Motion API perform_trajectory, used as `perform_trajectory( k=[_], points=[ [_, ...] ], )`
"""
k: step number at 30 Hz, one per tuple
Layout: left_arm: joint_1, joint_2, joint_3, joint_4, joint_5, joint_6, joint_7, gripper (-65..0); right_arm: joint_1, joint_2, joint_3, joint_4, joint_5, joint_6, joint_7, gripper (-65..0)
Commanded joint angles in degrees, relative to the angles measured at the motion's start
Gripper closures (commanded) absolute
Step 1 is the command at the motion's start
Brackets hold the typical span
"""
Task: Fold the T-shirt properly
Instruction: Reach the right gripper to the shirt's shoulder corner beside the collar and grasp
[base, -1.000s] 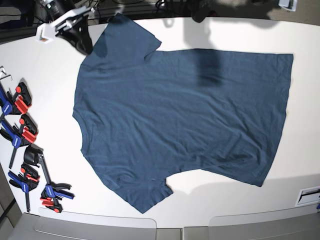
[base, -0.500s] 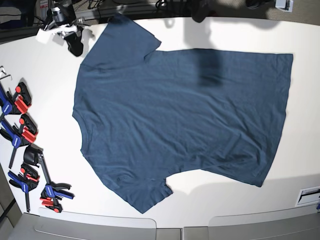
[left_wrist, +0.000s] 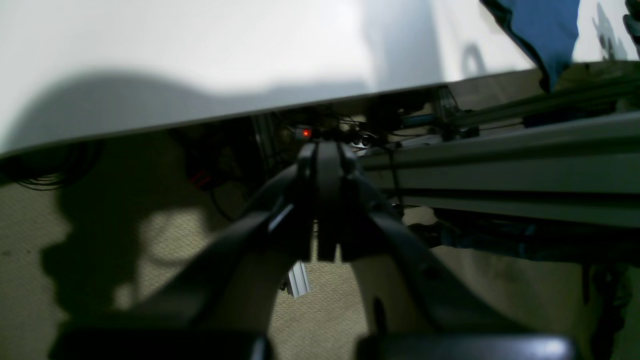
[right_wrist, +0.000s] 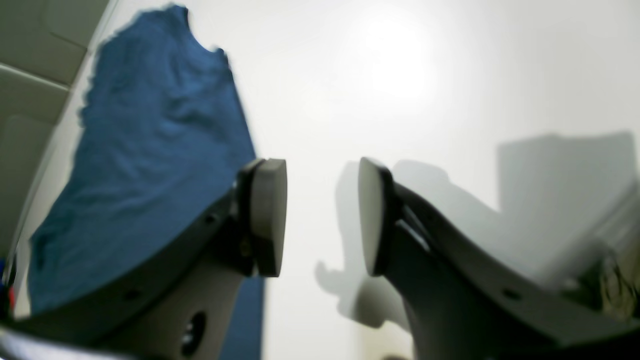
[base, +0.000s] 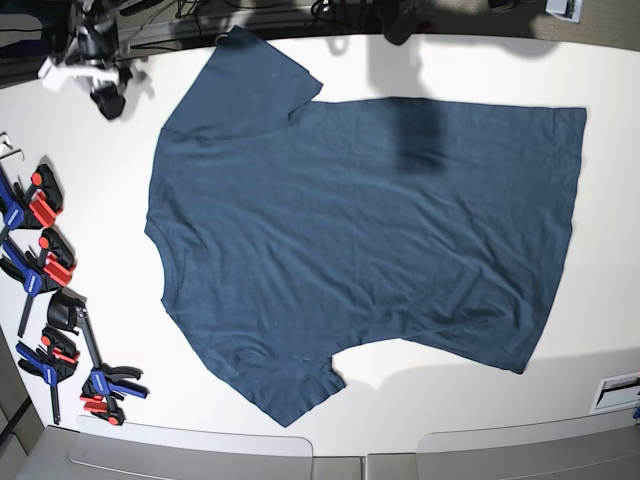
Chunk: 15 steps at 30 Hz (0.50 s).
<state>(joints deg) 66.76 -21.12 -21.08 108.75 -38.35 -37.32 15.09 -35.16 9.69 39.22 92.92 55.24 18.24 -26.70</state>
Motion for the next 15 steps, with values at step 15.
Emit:
perform_trajectory(
  k=[15],
  points=[
    [0.3,-0.3,-0.3,0.6,-0.8,-0.5,0.1,-9.0,5.8,0.1,-11.4,-5.1,-2.8,0.9,-2.5,-21.9]
  ],
)
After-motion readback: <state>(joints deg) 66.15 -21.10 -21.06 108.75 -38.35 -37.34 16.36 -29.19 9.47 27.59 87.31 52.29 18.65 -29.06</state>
